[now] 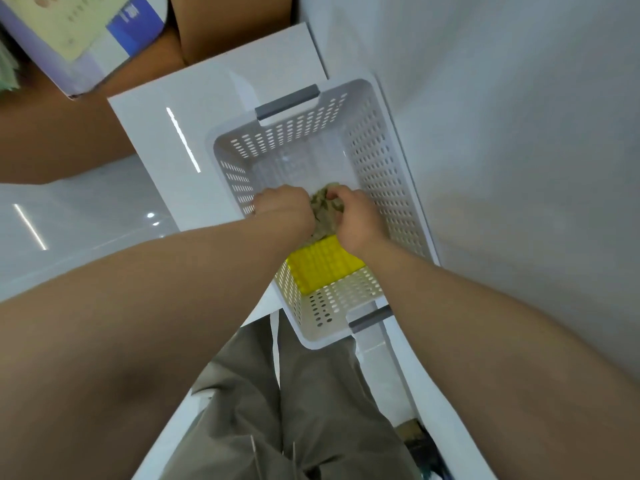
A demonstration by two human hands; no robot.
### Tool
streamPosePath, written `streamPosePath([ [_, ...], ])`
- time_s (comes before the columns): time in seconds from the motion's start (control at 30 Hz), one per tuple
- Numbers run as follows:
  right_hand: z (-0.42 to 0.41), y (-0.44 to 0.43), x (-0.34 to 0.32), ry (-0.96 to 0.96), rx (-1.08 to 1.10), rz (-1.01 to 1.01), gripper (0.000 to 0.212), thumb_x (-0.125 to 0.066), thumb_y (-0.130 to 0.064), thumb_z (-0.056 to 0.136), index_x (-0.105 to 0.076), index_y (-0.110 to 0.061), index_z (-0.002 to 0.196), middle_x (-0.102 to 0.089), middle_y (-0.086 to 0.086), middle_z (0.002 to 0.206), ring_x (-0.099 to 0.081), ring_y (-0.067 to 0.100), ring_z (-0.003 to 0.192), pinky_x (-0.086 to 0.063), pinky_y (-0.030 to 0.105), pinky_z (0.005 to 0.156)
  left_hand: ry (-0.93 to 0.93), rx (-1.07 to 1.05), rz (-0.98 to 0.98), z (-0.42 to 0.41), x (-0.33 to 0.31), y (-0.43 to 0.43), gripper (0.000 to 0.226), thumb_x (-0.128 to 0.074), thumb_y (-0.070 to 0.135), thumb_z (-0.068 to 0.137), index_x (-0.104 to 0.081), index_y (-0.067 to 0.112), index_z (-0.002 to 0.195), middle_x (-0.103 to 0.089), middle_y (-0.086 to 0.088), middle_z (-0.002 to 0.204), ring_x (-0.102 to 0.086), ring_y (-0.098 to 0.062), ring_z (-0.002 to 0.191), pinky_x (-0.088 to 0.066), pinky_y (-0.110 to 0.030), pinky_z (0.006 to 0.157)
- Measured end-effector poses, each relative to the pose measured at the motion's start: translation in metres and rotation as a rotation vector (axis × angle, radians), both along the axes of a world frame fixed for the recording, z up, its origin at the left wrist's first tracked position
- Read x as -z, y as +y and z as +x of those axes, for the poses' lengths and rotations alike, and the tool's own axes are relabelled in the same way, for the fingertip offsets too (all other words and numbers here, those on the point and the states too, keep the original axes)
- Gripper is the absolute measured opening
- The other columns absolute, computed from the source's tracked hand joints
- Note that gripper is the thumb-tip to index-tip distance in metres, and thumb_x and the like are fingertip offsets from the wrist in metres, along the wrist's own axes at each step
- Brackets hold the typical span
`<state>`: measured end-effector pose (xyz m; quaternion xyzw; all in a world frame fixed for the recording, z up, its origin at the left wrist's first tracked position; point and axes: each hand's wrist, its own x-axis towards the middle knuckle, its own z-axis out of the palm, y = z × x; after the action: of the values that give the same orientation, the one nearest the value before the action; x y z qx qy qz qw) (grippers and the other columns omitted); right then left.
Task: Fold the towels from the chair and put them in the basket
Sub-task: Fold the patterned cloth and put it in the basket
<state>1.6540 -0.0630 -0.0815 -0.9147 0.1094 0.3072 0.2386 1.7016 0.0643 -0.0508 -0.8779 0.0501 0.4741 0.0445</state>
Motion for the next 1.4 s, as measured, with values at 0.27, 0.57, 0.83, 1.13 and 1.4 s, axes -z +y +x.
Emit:
streamPosePath([
  [0.27, 0.003, -0.001, -0.001, 0.05, -0.133, -0.087, 0.049, -0.046, -0.008, 0.09, -0.048, -0.026, 0.135, -0.05, 0.013, 0.121, -0.055, 0.034, 0.1, -0.036, 0.031, 0.073, 0.02, 0.221, 0.078, -0.002, 0.01, 0.0, 0.036, -0.048, 0.025, 0.094, -0.057, 0.017, 0.129, -0.058, -0.006, 0.13, -0.053, -0.03, 0.124, -0.035, -0.04, 0.107],
  [0.57, 0.003, 0.01, -0.009, 0.057, -0.236, -0.212, 0.044, -0.049, -0.007, 0.092, -0.042, -0.022, 0.133, -0.045, 0.013, 0.121, -0.056, 0.035, 0.097, -0.044, 0.036, 0.068, -0.078, 0.435, 0.166, -0.009, 0.009, 0.003, 0.045, -0.041, 0.033, 0.098, -0.051, 0.016, 0.138, -0.049, -0.013, 0.136, -0.044, -0.032, 0.124, -0.034, -0.04, 0.104],
  [0.83, 0.01, 0.009, -0.011, 0.015, -0.349, -0.384, 0.039, -0.049, -0.012, 0.096, -0.044, -0.017, 0.134, -0.04, 0.015, 0.131, -0.046, 0.036, 0.118, -0.047, 0.043, 0.08, -0.071, 0.808, 0.005, -0.024, 0.015, -0.01, 0.03, -0.044, 0.008, 0.097, -0.063, 0.013, 0.12, -0.061, -0.007, 0.119, -0.062, -0.03, 0.105, -0.05, -0.039, 0.082],
  [1.13, 0.01, 0.006, -0.009, 0.033, -0.408, -0.384, 0.048, -0.044, -0.007, 0.097, -0.037, -0.015, 0.144, -0.048, 0.017, 0.128, -0.055, 0.038, 0.112, -0.048, 0.043, 0.082, 0.068, 0.62, 0.005, -0.024, 0.022, -0.007, 0.034, -0.052, 0.01, 0.095, -0.061, 0.009, 0.128, -0.057, -0.01, 0.134, -0.063, -0.033, 0.115, -0.054, -0.049, 0.088],
  [1.4, 0.015, 0.014, -0.038, 0.167, -0.389, -0.322, 0.054, -0.047, -0.003, 0.092, -0.035, -0.016, 0.143, -0.041, 0.019, 0.132, -0.049, 0.039, 0.118, -0.047, 0.045, 0.086, 0.3, 0.54, -0.003, -0.016, -0.033, 0.002, 0.036, -0.06, 0.02, 0.09, -0.059, 0.016, 0.126, -0.057, -0.006, 0.119, -0.056, -0.03, 0.117, -0.048, -0.047, 0.101],
])
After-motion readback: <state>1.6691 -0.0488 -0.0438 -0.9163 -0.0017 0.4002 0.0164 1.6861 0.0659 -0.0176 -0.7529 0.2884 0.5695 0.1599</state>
